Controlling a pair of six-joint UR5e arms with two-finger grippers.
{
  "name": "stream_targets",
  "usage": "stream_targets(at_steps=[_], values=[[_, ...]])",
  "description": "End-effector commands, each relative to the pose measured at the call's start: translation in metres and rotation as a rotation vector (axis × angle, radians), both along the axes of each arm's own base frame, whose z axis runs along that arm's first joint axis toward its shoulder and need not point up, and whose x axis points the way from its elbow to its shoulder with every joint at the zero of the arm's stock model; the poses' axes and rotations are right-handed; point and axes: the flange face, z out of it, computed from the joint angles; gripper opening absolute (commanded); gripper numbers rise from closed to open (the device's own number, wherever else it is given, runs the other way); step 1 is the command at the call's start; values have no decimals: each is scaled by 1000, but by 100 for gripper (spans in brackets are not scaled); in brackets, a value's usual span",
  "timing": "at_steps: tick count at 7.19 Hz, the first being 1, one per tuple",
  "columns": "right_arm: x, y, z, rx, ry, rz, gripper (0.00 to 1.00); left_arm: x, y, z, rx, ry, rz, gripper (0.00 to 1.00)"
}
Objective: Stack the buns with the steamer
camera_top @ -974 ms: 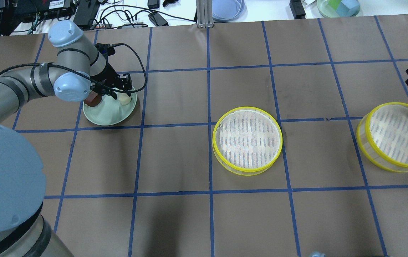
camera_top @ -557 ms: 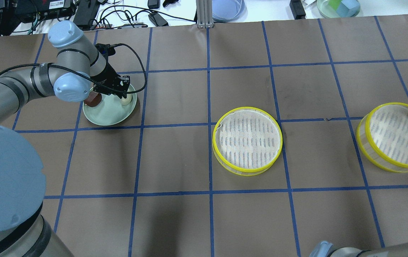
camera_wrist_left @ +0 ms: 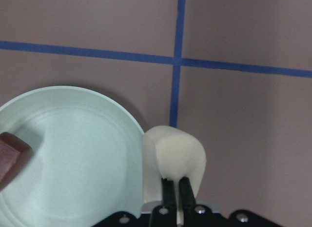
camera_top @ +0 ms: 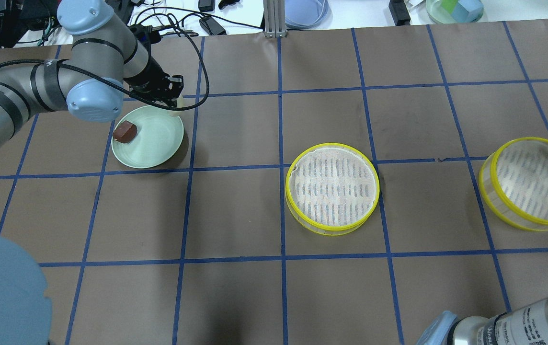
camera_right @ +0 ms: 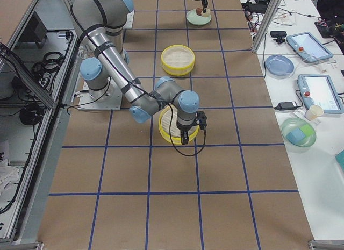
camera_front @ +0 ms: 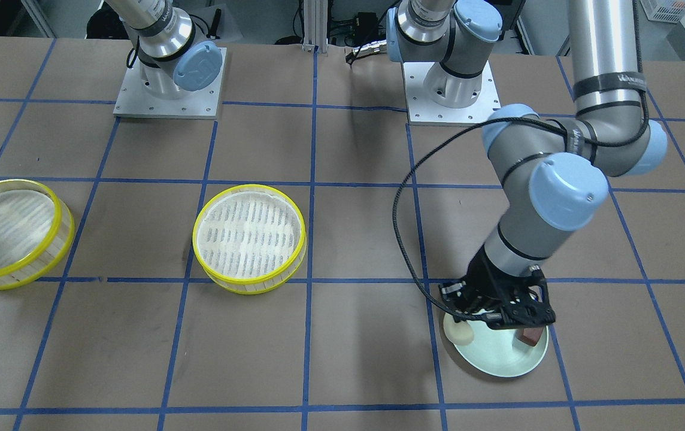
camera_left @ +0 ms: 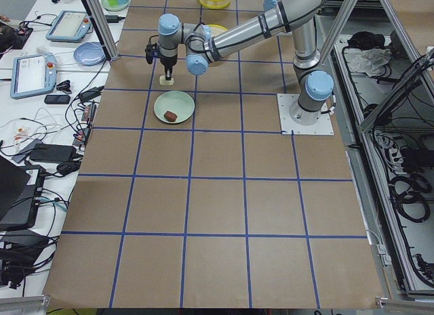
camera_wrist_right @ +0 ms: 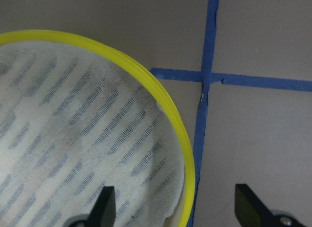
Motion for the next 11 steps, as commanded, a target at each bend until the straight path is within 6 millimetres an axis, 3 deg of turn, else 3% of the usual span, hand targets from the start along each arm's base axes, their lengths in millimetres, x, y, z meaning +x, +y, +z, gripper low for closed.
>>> stream_targets(at_steps=[1, 2, 3, 4, 6, 7, 8, 9, 11], values=[[-8, -1, -23, 20, 0, -13, 70, -120, 52, 35, -18, -29, -9, 0], [-8, -1, -27, 26, -4, -19, 55, -177, 77, 26, -7, -35, 18, 0], [-9, 0, -24, 28, 8, -50, 31, -233, 111, 26, -4, -21, 23, 0], [-10, 0, -22, 33, 19, -53, 6, -271, 136, 19, 8, -14, 36, 0], [-10, 0, -20, 33, 19, -56, 0, -316, 164, -1, 11, 42, 131, 0], [-11, -1, -18, 31, 19, -56, 0, -322, 168, -22, 38, 20, 130, 5], [-11, -2, -14, 17, 21, -59, 0, -323, 167, -36, 55, 6, 140, 46], [-9, -2, 3, -6, 38, -58, 0, -324, 166, -30, 39, 15, 134, 82], [4, -6, 52, -46, 65, -48, 0, -321, 164, -25, 29, 13, 114, 97]])
